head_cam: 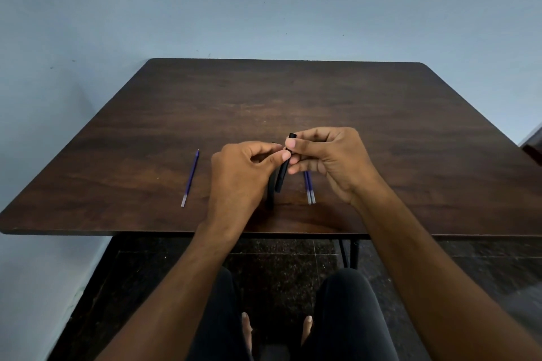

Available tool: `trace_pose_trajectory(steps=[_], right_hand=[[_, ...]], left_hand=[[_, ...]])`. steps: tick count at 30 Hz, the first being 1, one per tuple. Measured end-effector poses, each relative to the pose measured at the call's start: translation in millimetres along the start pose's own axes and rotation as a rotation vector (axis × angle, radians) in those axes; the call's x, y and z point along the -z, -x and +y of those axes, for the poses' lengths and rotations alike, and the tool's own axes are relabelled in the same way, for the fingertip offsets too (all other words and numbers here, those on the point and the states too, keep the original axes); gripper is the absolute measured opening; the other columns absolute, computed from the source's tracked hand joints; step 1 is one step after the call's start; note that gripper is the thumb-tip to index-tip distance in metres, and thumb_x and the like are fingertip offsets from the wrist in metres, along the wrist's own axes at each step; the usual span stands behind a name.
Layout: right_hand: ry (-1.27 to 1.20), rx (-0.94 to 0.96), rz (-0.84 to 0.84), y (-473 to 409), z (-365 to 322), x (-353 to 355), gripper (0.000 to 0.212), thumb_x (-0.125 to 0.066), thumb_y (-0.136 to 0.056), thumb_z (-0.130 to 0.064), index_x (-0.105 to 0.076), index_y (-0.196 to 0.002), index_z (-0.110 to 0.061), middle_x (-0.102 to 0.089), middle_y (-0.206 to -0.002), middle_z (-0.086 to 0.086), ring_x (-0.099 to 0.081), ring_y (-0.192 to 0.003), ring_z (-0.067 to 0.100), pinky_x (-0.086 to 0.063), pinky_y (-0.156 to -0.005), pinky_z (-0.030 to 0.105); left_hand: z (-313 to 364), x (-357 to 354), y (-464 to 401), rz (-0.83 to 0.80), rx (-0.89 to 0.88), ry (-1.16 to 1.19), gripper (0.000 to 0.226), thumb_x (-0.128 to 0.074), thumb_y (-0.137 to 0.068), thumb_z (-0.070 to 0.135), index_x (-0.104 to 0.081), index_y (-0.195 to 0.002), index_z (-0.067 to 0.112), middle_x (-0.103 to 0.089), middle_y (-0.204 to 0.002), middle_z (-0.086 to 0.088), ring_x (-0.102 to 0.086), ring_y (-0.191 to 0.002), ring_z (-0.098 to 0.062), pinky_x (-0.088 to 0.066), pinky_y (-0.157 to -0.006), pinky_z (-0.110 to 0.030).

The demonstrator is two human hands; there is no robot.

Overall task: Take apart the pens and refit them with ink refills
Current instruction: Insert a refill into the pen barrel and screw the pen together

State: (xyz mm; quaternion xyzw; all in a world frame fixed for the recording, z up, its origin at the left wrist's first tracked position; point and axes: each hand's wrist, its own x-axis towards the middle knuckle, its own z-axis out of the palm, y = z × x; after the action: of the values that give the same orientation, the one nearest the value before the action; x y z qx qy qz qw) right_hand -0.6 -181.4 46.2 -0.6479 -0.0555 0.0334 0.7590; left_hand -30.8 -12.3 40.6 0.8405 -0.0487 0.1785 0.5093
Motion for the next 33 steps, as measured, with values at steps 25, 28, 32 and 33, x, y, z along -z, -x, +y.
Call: trace_pose_trajectory(steps=[25,28,32,33], right_hand=[[0.757,-0.454,0.192,-18.1,-13.6,22.3,0.017,-0.078,-0.086,-0.007,-0.070,-0.085,0.008,-0.070,-0.072,0.017,-0.066,-0.054,0.023,-0.061,-0.054,0.035],[0.873,-0.430,0.233,-24.4,-7.8,13.7,0.019,-0.081,-0.084,-0.012,-0.072,-0.080,0.004,-0.074,-0.072,0.016,-0.069,-0.055,0.024,-0.065,-0.066,0.040],[0.936,-0.426,0.275,-31.3,-3.1,8.0,0.028,-0.081,-0.084,-0.018,-0.068,-0.065,-0.001,-0.070,-0.058,0.010,-0.067,-0.044,0.020,-0.065,-0.061,0.038],[0.946,-0.435,0.281,-32.5,-2.5,7.3,0.029,-0.082,-0.083,-0.019,-0.067,-0.065,-0.001,-0.069,-0.056,0.010,-0.067,-0.043,0.020,-0.065,-0.059,0.038]], left_hand=[[2.5,-2.7,-4.5,-0.034,-0.058,-0.253,0.025,-0.081,-0.081,0.025,-0.078,-0.105,0.020,-0.076,-0.102,0.005,-0.061,-0.083,0.006,-0.040,-0.078,0.002],[1.6,-2.4,-5.3,-0.039,-0.056,-0.268,0.026,-0.080,-0.082,0.025,-0.078,-0.107,0.020,-0.076,-0.105,0.004,-0.064,-0.090,0.002,-0.040,-0.079,0.000],[1.0,-0.6,-5.3,-0.025,-0.052,-0.264,0.027,-0.081,-0.081,0.026,-0.078,-0.107,0.020,-0.076,-0.105,0.004,-0.066,-0.092,-0.001,-0.045,-0.086,-0.008],[0.6,-0.5,-5.1,-0.019,-0.053,-0.262,0.027,-0.082,-0.081,0.027,-0.078,-0.106,0.019,-0.077,-0.104,0.004,-0.067,-0.092,-0.002,-0.047,-0.087,-0.011]])
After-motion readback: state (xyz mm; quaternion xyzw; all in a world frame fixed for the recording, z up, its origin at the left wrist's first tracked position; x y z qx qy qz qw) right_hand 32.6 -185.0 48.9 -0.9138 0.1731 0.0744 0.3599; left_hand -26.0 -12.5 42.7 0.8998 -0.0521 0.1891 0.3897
